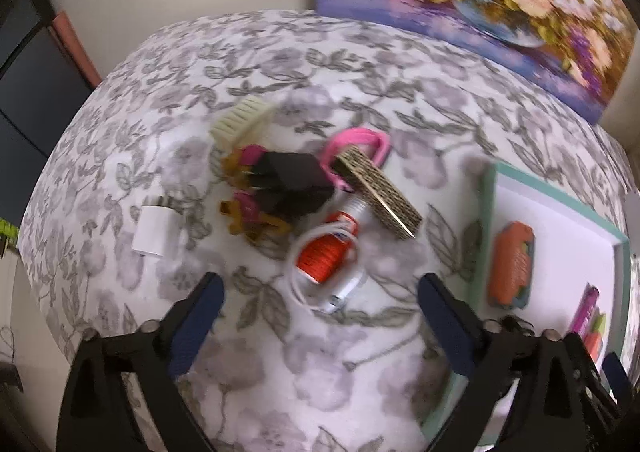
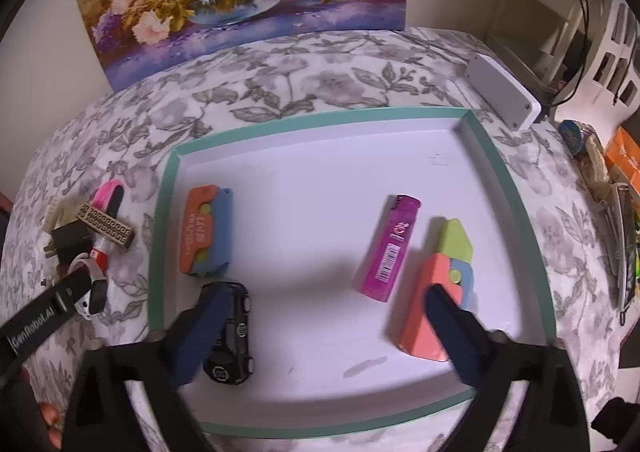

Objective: Organize rigid objects
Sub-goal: 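Move both tools back toward the white charger and remaining pile, then grasp the white charger cube with the left gripper while the right grasps the white watch band, then carry both items into the white tray and open both grippers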

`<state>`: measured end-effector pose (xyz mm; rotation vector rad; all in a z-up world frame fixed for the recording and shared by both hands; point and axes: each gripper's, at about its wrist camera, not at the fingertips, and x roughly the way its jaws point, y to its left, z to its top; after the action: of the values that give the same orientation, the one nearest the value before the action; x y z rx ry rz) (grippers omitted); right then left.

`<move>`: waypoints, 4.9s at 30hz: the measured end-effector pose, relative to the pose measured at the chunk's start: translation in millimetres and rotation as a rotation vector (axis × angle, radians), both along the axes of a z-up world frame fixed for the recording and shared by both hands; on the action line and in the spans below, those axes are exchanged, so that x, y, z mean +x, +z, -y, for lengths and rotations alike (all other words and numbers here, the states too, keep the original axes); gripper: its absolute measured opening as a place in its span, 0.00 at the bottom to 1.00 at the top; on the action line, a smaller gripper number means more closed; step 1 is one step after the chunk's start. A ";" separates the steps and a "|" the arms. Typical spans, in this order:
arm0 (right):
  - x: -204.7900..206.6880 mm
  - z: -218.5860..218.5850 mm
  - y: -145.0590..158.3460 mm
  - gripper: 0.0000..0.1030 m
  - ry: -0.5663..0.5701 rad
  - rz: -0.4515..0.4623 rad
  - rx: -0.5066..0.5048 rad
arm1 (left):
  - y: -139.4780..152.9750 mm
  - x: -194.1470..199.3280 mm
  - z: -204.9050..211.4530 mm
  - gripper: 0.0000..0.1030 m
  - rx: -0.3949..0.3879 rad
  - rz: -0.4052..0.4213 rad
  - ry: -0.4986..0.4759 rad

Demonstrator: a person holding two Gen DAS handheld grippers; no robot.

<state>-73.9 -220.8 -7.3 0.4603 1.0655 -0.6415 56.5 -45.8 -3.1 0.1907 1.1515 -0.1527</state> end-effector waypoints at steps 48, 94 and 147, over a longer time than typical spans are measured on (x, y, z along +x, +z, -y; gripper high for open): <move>136.4 -152.3 -32.8 1.00 0.349 0.038 0.117 | -50.7 99.8 -147.6 0.79 -0.074 -0.177 0.280; 120.1 -127.1 0.6 0.52 0.304 0.072 0.131 | 10.7 80.3 -118.1 0.44 -0.139 -0.018 0.196; -35.5 138.0 -6.1 0.53 -0.301 0.013 0.106 | -16.8 -50.6 174.2 0.44 -0.073 -0.120 -0.480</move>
<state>-109.5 -358.8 -13.4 0.7245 1.0294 -0.8481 5.9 -220.1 -19.9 0.3963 1.2011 -0.6366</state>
